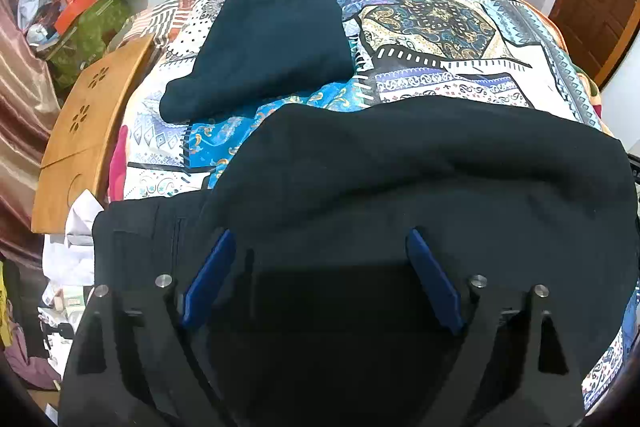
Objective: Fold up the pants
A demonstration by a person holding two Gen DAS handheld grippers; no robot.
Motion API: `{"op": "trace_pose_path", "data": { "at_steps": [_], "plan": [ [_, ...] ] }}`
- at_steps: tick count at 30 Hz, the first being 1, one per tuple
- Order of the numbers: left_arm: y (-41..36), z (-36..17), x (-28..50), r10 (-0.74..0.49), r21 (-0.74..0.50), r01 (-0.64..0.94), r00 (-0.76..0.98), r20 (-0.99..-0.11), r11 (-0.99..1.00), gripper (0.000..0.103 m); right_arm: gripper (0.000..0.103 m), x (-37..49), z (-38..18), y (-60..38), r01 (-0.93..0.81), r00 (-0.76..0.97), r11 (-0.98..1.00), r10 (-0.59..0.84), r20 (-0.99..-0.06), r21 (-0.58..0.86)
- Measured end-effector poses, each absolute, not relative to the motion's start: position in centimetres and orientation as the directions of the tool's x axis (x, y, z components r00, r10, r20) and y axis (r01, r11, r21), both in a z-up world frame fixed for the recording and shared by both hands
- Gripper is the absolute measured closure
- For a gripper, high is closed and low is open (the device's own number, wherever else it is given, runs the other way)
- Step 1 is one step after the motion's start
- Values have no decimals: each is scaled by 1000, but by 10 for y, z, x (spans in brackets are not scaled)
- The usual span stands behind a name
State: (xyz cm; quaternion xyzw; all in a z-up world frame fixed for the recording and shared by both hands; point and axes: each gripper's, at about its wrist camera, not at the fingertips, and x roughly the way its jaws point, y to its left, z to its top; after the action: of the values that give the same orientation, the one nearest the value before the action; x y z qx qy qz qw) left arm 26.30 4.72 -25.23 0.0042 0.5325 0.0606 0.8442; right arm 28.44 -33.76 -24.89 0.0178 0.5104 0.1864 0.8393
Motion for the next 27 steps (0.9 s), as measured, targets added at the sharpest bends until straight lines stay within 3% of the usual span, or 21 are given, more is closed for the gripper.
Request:
{"op": "trace_pose_path", "data": {
  "at_steps": [6,9,15,21,27],
  "plan": [
    [47,-253,264,108,68,-110,424,-899,992,13,94,274,-245,-343,-329,400,909,379,-834,255],
    [46,-251,264,118,84,-97,424,-898,992,13,97,262,-231,-341,-330,481,927,330,-812,181],
    [45,-248,260,117,94,-76,427,-896,993,13,97,256,-219,-359,-258,521,953,275,-808,158],
    [48,-238,251,97,72,-73,433,-896,995,14,88,246,-209,-368,-210,504,961,266,-822,182],
    [53,-219,227,81,61,-59,458,-885,996,14,86,214,-187,-382,-182,528,973,220,-820,143]
  ]
}}
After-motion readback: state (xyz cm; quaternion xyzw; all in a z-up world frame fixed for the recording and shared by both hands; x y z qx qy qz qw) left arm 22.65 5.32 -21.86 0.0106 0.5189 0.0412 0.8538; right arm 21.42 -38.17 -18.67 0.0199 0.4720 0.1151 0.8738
